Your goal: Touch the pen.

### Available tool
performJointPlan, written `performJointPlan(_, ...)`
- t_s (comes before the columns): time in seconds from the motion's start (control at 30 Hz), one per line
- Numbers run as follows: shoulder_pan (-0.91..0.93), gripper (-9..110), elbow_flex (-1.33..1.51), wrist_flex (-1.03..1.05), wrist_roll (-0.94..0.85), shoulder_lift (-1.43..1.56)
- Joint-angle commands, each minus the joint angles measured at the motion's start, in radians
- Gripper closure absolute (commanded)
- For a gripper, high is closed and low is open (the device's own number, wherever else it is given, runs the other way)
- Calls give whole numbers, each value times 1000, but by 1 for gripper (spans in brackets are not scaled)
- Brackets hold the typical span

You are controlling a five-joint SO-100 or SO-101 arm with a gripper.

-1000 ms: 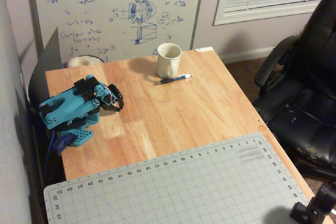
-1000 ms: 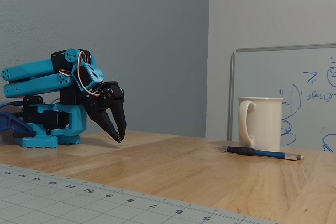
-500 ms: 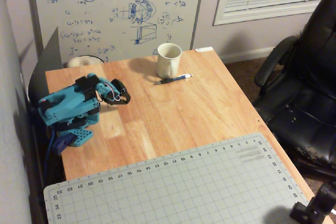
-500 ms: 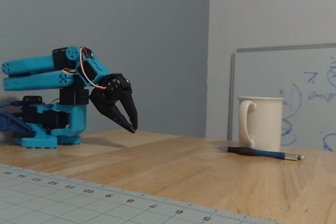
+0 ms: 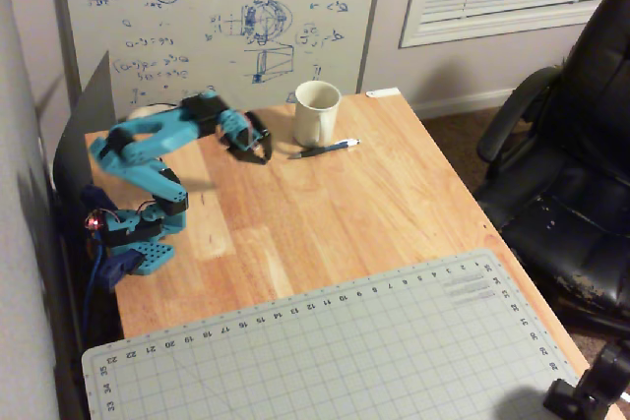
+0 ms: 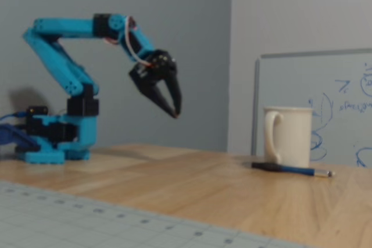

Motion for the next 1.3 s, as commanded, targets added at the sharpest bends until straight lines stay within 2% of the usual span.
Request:
performJointPlan(0.0,-11,101,-239,-21,11,-155)
performJointPlan(1.27,21,101,-1752,-23,8,-1494)
